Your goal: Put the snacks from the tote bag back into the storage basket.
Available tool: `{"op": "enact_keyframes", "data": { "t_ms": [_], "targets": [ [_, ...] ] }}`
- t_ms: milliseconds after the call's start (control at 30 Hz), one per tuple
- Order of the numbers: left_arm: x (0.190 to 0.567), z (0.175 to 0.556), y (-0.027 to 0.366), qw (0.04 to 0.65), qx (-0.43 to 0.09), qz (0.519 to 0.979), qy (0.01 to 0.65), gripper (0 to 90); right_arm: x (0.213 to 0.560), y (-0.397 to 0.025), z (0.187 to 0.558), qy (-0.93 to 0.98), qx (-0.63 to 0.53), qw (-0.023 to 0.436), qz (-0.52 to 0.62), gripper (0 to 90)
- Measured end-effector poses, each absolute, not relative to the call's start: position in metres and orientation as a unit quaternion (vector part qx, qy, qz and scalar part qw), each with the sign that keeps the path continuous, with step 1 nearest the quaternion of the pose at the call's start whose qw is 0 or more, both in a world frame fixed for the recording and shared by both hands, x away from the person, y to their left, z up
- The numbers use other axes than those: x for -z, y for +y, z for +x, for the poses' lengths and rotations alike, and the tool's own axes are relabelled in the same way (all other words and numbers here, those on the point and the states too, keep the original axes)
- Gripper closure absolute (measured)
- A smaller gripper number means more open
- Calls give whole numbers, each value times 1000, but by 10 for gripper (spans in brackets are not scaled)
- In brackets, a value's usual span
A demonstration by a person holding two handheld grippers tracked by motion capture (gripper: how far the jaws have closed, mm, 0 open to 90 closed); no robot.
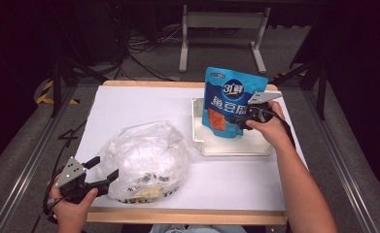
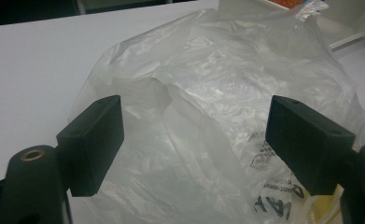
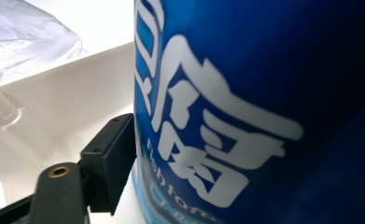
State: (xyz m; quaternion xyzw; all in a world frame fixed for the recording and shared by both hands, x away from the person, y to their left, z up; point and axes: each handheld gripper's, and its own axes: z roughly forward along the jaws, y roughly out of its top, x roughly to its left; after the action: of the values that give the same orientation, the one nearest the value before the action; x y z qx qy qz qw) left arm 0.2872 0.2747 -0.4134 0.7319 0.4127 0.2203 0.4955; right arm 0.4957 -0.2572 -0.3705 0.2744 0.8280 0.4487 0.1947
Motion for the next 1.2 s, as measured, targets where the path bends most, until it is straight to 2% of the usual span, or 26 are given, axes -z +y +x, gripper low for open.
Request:
{"op": "enact_keyframes", "data": {
  "t_ms": [600, 1200],
  "targets": [
    [414, 288, 273, 495, -217, 733, 413, 203, 355, -268, 481, 813, -460, 204, 292, 231],
    [414, 288, 272, 493, -214, 736, 412, 203, 323, -296, 433, 796, -452, 224, 334, 229]
  ]
}}
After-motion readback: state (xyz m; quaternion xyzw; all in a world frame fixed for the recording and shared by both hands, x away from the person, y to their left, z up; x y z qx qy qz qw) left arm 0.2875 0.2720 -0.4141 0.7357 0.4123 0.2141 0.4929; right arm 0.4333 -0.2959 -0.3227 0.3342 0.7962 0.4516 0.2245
